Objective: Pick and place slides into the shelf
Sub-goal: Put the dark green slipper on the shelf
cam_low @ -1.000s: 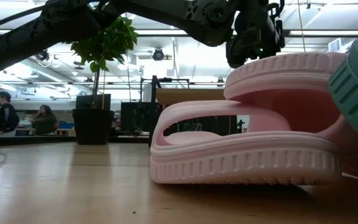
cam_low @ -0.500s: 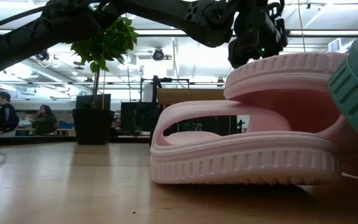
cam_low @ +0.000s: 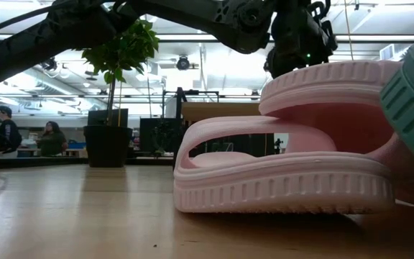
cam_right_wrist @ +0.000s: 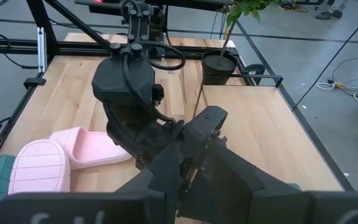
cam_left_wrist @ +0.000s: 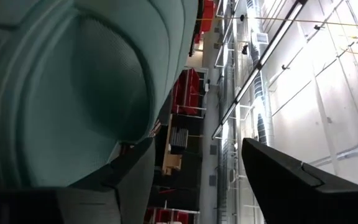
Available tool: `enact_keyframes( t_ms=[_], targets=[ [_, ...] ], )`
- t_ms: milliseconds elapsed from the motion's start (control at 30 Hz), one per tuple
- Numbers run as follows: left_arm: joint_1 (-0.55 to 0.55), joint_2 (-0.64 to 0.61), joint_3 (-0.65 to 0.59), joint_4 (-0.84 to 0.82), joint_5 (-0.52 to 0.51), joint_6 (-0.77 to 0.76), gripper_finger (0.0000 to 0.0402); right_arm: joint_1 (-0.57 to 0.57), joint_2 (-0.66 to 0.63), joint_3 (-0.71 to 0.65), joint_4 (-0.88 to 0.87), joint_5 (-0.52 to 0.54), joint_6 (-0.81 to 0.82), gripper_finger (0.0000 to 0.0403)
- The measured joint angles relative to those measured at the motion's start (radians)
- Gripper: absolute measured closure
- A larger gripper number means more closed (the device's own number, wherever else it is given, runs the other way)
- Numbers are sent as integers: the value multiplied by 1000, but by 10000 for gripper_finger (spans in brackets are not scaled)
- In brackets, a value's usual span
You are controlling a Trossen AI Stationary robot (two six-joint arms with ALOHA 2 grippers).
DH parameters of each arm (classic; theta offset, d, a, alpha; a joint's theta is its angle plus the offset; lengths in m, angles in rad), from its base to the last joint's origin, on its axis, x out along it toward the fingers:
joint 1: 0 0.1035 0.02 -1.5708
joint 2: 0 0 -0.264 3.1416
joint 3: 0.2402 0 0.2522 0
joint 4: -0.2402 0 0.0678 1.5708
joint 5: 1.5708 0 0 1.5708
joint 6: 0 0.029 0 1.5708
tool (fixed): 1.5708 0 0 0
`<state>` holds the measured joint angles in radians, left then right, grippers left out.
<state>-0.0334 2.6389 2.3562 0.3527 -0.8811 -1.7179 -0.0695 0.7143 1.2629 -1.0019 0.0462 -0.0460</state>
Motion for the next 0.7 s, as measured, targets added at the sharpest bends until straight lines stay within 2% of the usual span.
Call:
enact_keyframes(
  t_ms=[400,533,700],
  targets=[
    [-25,0,0,3,87,27,186,0,0,0,0,0,-3,311],
    [-37,0,0,2,189,60,182,0,0,0,0,0,-8,311],
    [-46,-16,0,2,332,184,189,0,0,0,-1,-13,-8,311]
  ],
)
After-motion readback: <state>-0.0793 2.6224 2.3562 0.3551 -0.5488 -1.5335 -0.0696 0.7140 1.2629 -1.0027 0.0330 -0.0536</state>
